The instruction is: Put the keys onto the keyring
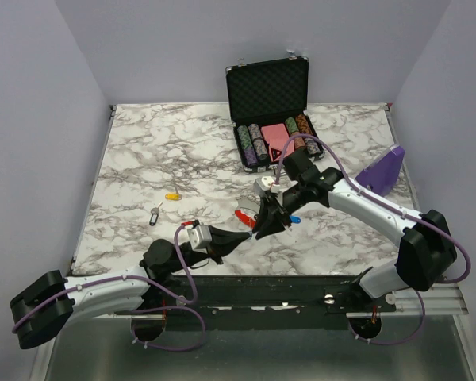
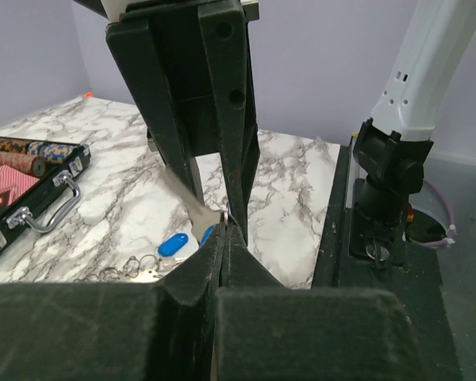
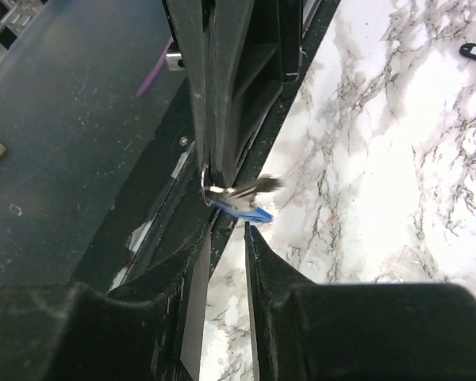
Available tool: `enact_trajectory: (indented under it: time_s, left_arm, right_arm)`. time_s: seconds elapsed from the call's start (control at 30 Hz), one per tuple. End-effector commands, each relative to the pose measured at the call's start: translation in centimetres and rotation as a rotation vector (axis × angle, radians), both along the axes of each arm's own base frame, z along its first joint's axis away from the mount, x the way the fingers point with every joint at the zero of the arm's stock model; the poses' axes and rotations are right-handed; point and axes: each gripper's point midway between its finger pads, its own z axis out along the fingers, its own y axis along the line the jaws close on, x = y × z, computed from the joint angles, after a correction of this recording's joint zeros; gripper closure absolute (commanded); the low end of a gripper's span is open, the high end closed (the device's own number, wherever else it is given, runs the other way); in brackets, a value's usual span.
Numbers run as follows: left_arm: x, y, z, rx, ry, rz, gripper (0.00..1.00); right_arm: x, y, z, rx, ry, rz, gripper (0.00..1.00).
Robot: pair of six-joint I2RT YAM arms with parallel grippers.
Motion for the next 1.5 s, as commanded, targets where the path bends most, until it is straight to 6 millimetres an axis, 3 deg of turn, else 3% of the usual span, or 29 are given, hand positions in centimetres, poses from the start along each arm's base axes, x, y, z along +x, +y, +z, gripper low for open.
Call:
enact_trajectory:
  time_s: [0.0,0.7,0.77,0.87,1.07,1.23,1.3,1.37,1.4,1.47]
  left_arm:
    - [-1.1,0.8,-3.4,0.061,0.036,-0.025,1.00]
    - [-0.8,0.0,-3.2,0.040,0.061,-0.033,1.00]
    - [-0.6,-0.1,-2.4,0.022,0.052,-0.028,1.00]
    - [-0.6,0.0,-2.3,0.021,0.054,-0.025,1.00]
    - [-0.5,-0.1,-2.8,0.035,0.063,-0.022,1.00]
    - [0.0,0.1,-3.3,0.043,0.097,0.007,1.00]
    - [0.4,0.5,-4.0,0.061,0.139,0.040,0.75]
    - [0.8,1.0,-4.4,0.089,0.189,0.072,0.33]
    - [0.9,1.2,-4.3,0.105,0.203,0.086,0.21]
    - [0.9,1.7,-4.5,0.172,0.215,0.103,0.11]
  right_arm:
    - [0.8,0.0,0.6,0.026,-0.071,-0.006,0.68]
    - [0.2,0.1,1.0,0.057,-0.039,0.014,0.70]
    - [0.3,0.2,0.8,0.053,-0.037,0.011,0.71]
    - [0.2,0.2,0.9,0.054,-0.029,0.010,0.75]
    - [0.1,0.3,1.1,0.049,-0.002,0.007,0.99]
    - [-0.1,-0.3,0.7,0.036,-0.046,0.030,0.99]
    - [0.4,-0.4,0.2,0.003,-0.073,0.013,0.99]
    - [1.0,-0.7,-0.6,-0.044,-0.117,-0.007,0.99]
    - [1.3,-1.0,-0.9,-0.069,-0.136,-0.015,0.99]
    - [1.9,-1.4,-1.8,-0.117,-0.169,-0.024,0.99]
